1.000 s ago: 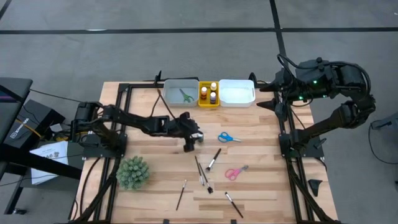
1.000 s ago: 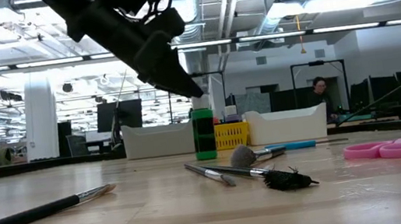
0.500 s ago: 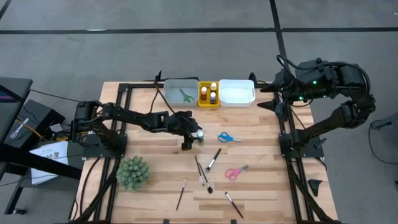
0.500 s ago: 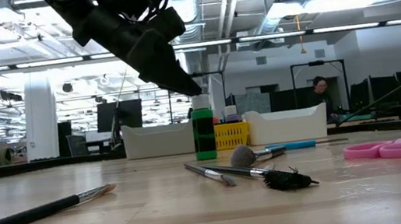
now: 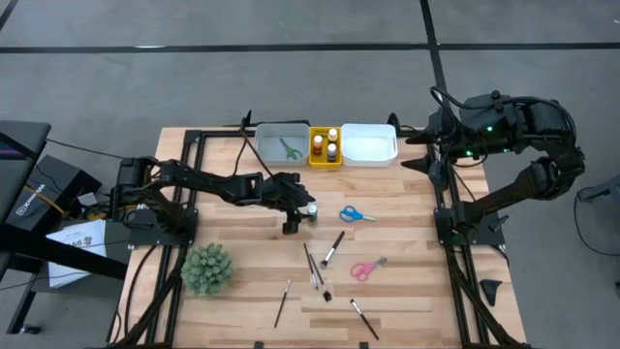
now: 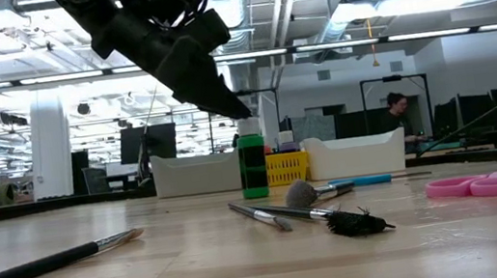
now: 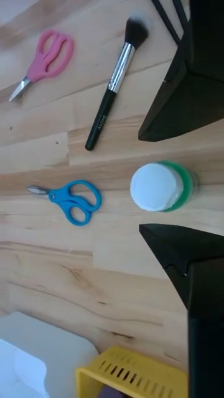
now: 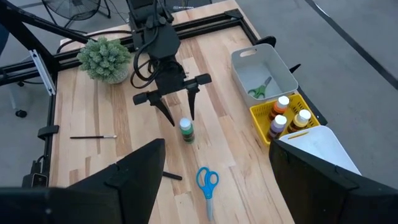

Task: Pick & Place Paint Supplies
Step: Put the green paint bottle into the yellow bin

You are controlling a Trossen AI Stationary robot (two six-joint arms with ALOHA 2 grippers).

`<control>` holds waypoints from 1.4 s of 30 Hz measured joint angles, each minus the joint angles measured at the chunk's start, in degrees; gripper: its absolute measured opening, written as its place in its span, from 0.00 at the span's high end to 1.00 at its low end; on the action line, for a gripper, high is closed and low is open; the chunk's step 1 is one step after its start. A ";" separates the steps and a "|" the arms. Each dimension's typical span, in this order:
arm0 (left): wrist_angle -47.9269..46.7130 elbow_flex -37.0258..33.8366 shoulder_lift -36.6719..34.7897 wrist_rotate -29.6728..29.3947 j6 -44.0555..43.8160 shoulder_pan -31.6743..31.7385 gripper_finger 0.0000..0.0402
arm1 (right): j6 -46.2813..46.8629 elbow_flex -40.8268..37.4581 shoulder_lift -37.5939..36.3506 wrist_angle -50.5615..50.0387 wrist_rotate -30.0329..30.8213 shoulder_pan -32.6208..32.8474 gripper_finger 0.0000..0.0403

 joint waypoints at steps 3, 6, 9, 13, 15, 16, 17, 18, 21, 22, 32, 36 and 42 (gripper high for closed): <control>0.23 -0.07 0.90 -0.10 0.05 0.00 0.45 | 0.00 0.00 0.02 0.00 0.00 0.00 0.30; 3.22 0.10 1.65 -0.14 -0.06 0.00 0.45 | 0.00 0.00 0.02 0.01 0.00 0.00 0.30; 2.50 0.04 2.04 -0.22 -1.21 0.00 0.45 | 0.42 0.00 0.02 -0.10 0.00 0.00 0.30; 2.79 0.02 2.31 -0.21 -1.31 0.00 0.46 | 0.45 0.00 0.02 -0.37 0.00 0.00 0.30; 2.33 -0.01 2.68 -0.20 -1.40 0.00 0.47 | 0.45 0.00 0.02 -0.51 0.00 -0.01 0.30; 2.26 -0.04 2.69 -0.20 -1.41 0.00 0.47 | 0.46 0.00 0.02 -0.70 0.00 -0.01 0.30; 2.76 -0.04 2.70 -0.21 -1.40 0.00 0.47 | 0.44 0.00 0.02 -0.82 0.00 -0.02 0.30; 3.04 0.00 2.74 -0.20 -1.42 0.00 0.48 | 0.46 0.00 0.02 -0.81 0.00 0.00 0.30; 2.20 0.00 2.95 -0.20 -1.72 0.00 0.49 | 0.44 0.00 0.02 -0.83 0.00 -0.01 0.30; 2.36 0.00 3.07 -0.20 -1.84 0.00 0.49 | 0.44 0.00 0.02 -0.83 0.00 -0.01 0.30; 2.83 0.00 3.44 -1.31 -4.51 0.22 0.67 | 0.18 -0.01 0.02 -0.85 0.00 0.00 0.30; 3.01 0.00 3.44 -1.68 -6.31 0.22 0.73 | 0.17 0.00 0.02 -0.85 0.00 0.00 0.30; 5.65 0.00 3.44 -8.96 -14.79 0.22 0.73 | -0.02 0.00 0.02 -1.16 0.00 -0.01 0.30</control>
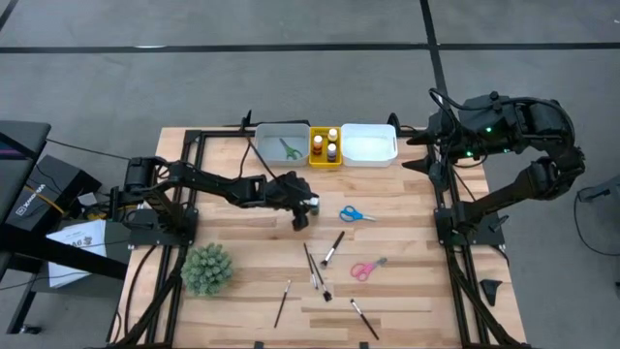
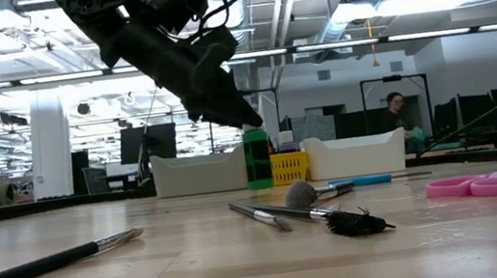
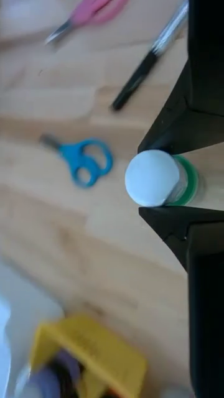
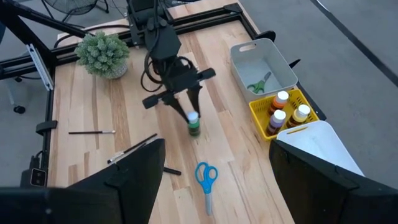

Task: Pick & Place Paint Supplies
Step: Put the green paint bottle into the yellow bin

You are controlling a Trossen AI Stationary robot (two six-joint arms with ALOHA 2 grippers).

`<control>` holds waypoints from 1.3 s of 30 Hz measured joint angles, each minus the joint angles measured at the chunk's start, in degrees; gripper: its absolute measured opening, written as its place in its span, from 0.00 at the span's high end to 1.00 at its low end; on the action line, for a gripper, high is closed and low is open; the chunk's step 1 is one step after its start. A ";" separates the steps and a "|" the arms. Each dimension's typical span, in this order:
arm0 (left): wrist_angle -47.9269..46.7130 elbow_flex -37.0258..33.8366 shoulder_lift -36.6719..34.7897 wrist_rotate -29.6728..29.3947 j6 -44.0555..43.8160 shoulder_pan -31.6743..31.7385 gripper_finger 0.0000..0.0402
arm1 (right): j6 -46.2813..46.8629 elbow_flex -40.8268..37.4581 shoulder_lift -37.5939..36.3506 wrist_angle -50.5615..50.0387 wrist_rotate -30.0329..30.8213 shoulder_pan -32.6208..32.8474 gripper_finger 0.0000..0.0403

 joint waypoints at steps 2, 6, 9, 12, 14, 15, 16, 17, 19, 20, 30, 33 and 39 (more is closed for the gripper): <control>1.59 0.00 0.00 -3.42 -2.04 0.04 0.73 | 0.00 0.00 0.00 0.00 0.00 0.01 0.30; 5.13 0.00 0.00 -11.02 -6.85 0.04 0.73 | 0.00 0.00 0.00 -0.02 0.00 -0.01 0.30; 6.06 0.05 0.00 -14.83 -9.41 0.35 0.73 | -0.09 -0.02 0.00 -0.26 0.00 0.00 0.30; 5.62 1.97 0.00 -16.24 -10.65 0.48 0.73 | -0.44 0.00 -0.02 -0.57 0.58 -0.01 0.30; 5.19 4.54 0.00 -18.42 -10.33 0.48 0.73 | -0.44 0.00 -0.06 -1.06 1.39 -0.01 0.30; 3.71 6.22 0.00 -19.87 -10.23 0.65 0.73 | -0.44 -0.02 -0.13 -1.14 1.42 -0.01 0.30; 1.38 7.90 0.00 -21.10 -10.38 1.07 0.73 | -0.44 -0.02 -0.15 -1.14 1.47 -0.01 0.30; -1.41 9.80 0.00 -21.45 -10.72 1.58 0.73 | -0.44 -0.02 -0.17 -1.14 1.49 -0.01 0.30; -6.92 14.12 0.45 -21.61 -12.18 3.31 0.73 | -0.44 -0.02 -0.17 -1.14 1.49 -0.01 0.30; -9.41 16.54 1.04 -21.86 -13.15 4.39 0.73 | -0.45 -0.02 -0.17 -1.14 1.49 -0.01 0.30; -27.87 35.90 13.43 -27.34 -19.42 7.34 0.73 | -1.81 -0.04 -0.58 -0.81 1.51 -0.01 0.30; -30.33 36.89 14.97 -30.79 -20.60 6.58 0.73 | -1.96 -0.04 -0.61 -0.75 1.51 -0.01 0.30; -30.51 35.24 14.63 -34.58 -26.53 6.60 0.73 | -2.13 -0.04 -0.61 -0.74 1.51 -0.01 0.30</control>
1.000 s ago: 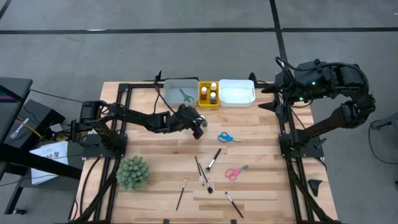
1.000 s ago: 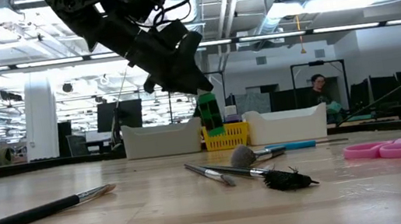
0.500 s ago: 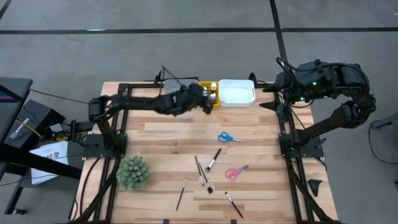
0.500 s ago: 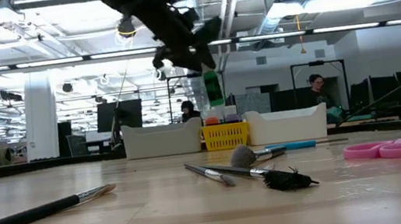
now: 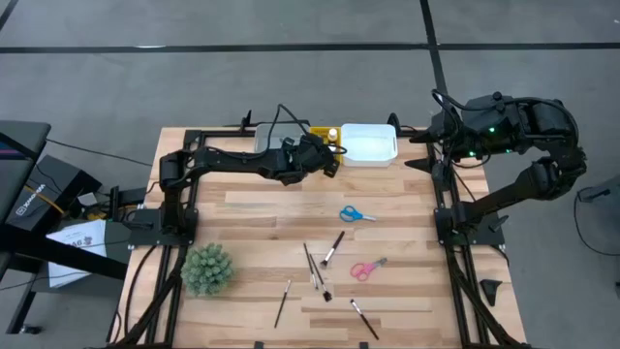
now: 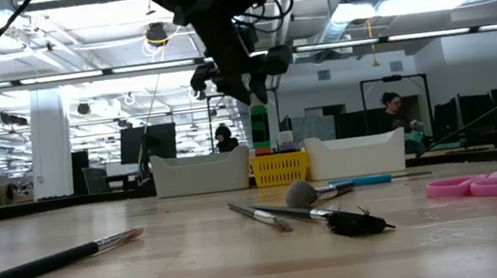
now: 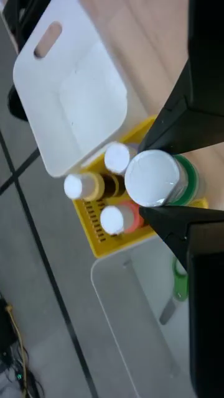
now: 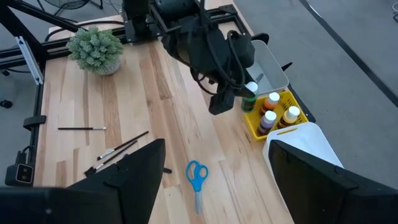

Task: Pick & Place Paint Supplies
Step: Put the green paint bottle into the yellow bin

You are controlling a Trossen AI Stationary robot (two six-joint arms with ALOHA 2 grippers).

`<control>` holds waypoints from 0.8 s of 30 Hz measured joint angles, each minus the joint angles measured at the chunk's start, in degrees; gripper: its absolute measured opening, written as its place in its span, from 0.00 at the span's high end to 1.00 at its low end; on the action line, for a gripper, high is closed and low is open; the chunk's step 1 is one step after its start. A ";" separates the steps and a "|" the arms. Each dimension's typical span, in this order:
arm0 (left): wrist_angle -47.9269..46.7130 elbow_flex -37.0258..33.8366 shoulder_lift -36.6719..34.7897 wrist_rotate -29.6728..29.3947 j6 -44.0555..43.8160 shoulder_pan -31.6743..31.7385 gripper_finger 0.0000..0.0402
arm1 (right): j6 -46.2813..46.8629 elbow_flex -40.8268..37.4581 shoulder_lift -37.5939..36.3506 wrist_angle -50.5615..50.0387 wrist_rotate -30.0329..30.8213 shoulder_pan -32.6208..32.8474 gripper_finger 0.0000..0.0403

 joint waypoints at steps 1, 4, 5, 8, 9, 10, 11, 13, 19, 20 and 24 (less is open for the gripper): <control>0.16 -0.06 0.01 -0.16 -0.54 0.29 0.73 | 0.00 0.00 0.00 0.00 0.01 0.00 0.30; 0.66 -0.28 -0.12 0.09 -2.04 1.13 0.73 | -0.01 0.00 0.00 0.00 0.02 0.00 0.30; 0.63 -0.38 0.11 0.28 -2.21 1.46 0.73 | -0.08 0.00 0.00 0.00 0.01 0.00 0.30; 1.54 -0.47 0.71 1.00 -2.34 2.21 0.73 | -0.45 0.00 0.00 0.00 0.02 0.00 0.30; 2.04 -0.47 0.94 1.19 -2.40 2.40 0.73 | -0.45 0.00 0.00 0.00 0.02 0.00 0.30; 2.85 -0.42 1.17 1.31 -2.42 2.55 0.73 | -0.49 0.00 0.00 0.00 0.02 0.00 0.30; 2.59 -0.41 1.29 1.56 -2.41 2.61 0.73 | -0.68 0.00 0.00 0.00 0.00 0.00 0.30; 2.65 -0.47 1.83 1.65 -2.37 2.60 0.73 | -0.86 0.00 0.01 0.00 0.02 0.00 0.30; 3.47 -0.38 3.17 2.34 -2.27 2.73 0.73 | -0.86 0.00 0.02 0.00 0.02 0.00 0.30; 2.90 -0.52 3.26 2.24 -2.22 2.73 0.73 | -0.86 0.00 0.02 0.00 0.02 0.00 0.30; 3.67 -0.47 4.01 2.41 -2.35 2.78 0.73 | -0.84 0.00 0.01 -0.02 0.01 0.00 0.30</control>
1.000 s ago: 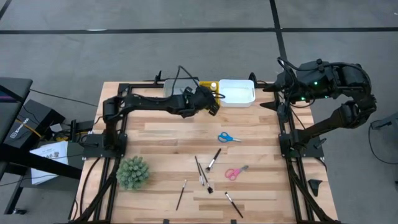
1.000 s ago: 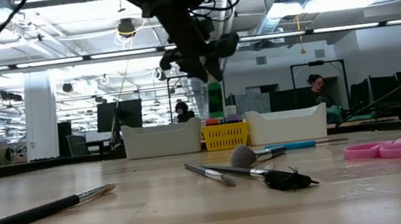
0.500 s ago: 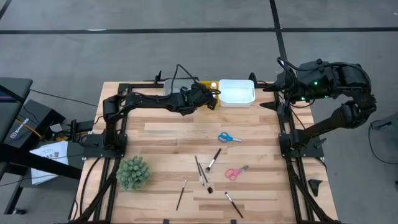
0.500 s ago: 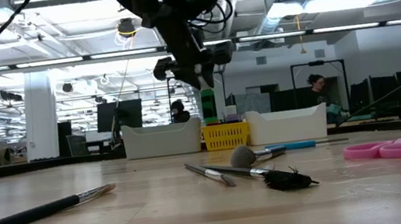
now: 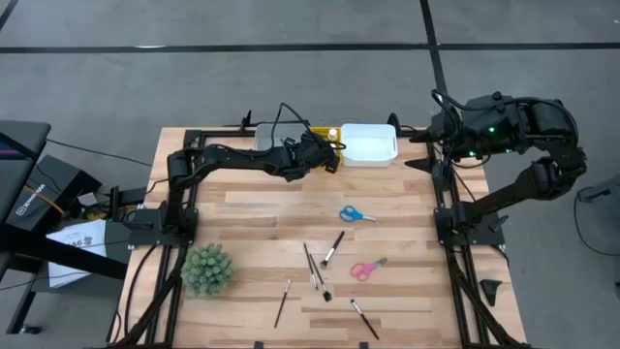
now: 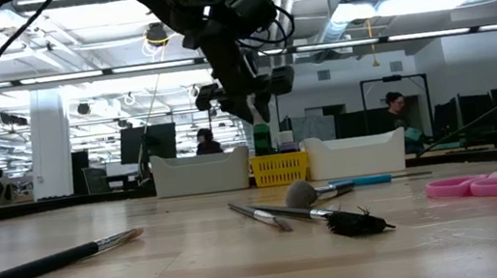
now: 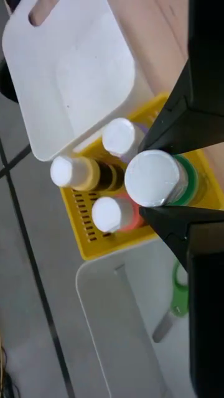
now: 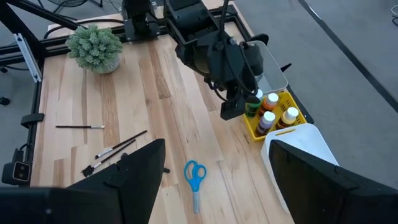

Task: Pick & Place Paint Supplies
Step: Put the green paint bottle into the yellow bin

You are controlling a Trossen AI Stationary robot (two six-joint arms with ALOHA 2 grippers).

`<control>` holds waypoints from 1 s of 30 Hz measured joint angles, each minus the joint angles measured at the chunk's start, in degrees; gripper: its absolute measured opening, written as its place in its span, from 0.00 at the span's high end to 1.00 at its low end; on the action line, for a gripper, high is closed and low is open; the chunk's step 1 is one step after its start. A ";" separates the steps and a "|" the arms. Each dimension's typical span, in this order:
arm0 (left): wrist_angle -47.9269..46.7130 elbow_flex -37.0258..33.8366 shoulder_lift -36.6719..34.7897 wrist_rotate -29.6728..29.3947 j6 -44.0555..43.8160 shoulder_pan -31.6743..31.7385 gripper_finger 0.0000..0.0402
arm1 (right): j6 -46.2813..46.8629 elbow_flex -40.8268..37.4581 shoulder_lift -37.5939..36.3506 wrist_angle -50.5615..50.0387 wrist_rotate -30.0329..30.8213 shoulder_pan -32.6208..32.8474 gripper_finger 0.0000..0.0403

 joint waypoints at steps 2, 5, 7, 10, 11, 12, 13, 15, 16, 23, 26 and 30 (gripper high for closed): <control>0.55 0.01 0.00 -0.02 -0.01 0.00 0.73 | 0.17 0.02 0.01 -0.07 -0.01 0.00 0.30; 0.30 0.02 0.00 -0.12 -0.02 0.26 0.73 | 0.17 0.00 0.01 -0.13 -0.01 0.00 0.30; 0.48 0.02 0.00 0.09 -0.07 0.65 0.73 | 0.14 0.02 0.00 -0.15 0.00 0.00 0.30; 0.59 -0.10 0.00 0.45 -0.77 0.87 0.73 | 0.02 0.02 0.01 -0.15 -0.01 0.00 0.30; 1.35 -0.47 0.00 0.34 -0.85 0.88 0.73 | 0.00 0.02 0.01 -0.15 -0.01 0.00 0.30; 2.48 -1.07 0.00 0.30 -0.88 0.90 0.73 | 0.00 0.02 0.00 -0.15 -0.01 0.00 0.30; 3.25 -1.69 0.00 0.37 -0.90 0.90 0.73 | 0.00 0.02 0.01 -0.15 -0.01 0.00 0.30; 3.97 -3.06 0.00 0.94 -1.05 0.90 0.73 | 0.00 0.02 0.00 -0.15 0.00 0.00 0.30; 4.68 -3.82 0.00 1.30 -1.09 0.88 0.73 | 0.00 0.02 0.00 -0.15 0.01 0.00 0.30; 7.53 -6.71 0.00 1.27 -1.20 0.85 0.73 | 0.00 0.02 0.01 -0.42 -0.01 0.00 0.30; 8.26 -7.32 0.00 1.41 -1.14 0.85 0.73 | 0.00 0.02 -0.01 -0.42 -0.01 0.00 0.30; 9.04 -7.89 0.00 2.96 -1.42 1.23 0.73 | 0.00 0.02 -0.01 -0.42 -0.01 0.00 0.30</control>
